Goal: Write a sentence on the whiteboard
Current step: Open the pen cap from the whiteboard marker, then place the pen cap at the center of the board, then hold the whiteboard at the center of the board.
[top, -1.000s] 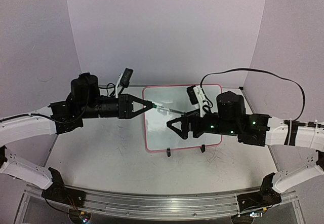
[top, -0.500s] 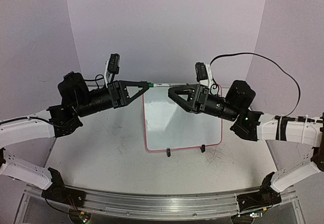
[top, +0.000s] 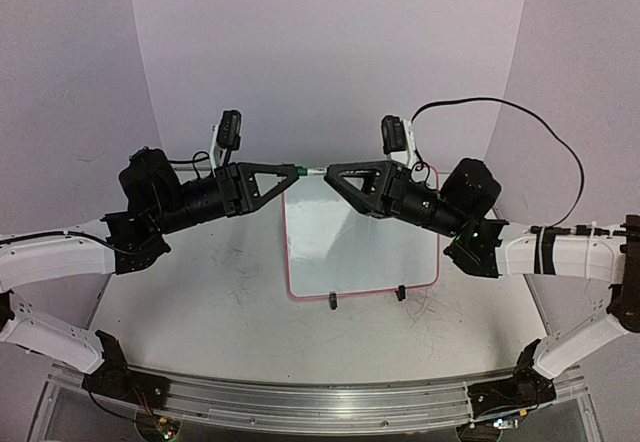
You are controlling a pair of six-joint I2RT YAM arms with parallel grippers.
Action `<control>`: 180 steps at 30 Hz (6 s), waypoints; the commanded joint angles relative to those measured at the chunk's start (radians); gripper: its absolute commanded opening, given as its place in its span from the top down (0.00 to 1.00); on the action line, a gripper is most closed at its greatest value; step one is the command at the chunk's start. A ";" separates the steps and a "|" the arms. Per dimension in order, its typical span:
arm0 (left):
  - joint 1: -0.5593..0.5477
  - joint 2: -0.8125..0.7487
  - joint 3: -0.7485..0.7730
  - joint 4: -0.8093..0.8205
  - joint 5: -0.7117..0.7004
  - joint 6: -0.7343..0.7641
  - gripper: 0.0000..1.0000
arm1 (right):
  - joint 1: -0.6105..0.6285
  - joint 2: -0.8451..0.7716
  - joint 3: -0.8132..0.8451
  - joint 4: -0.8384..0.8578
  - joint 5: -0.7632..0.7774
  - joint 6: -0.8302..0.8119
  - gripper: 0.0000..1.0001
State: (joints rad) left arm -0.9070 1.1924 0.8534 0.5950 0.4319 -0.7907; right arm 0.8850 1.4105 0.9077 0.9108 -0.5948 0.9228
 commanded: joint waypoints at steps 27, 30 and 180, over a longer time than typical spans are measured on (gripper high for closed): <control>-0.003 0.022 -0.022 0.054 0.099 -0.054 1.00 | -0.058 0.028 0.119 -0.136 -0.313 -0.069 0.76; -0.003 0.023 -0.024 0.055 0.097 -0.055 1.00 | -0.056 0.036 0.124 -0.144 -0.321 -0.075 0.71; 0.411 0.361 -0.139 0.153 0.323 0.119 0.05 | 0.047 -0.016 0.223 -0.883 0.508 -0.749 1.00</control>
State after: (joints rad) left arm -0.5077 1.5506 0.6914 0.6849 0.6899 -0.6823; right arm 0.9264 1.4656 1.1511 -0.0079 -0.1277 0.1583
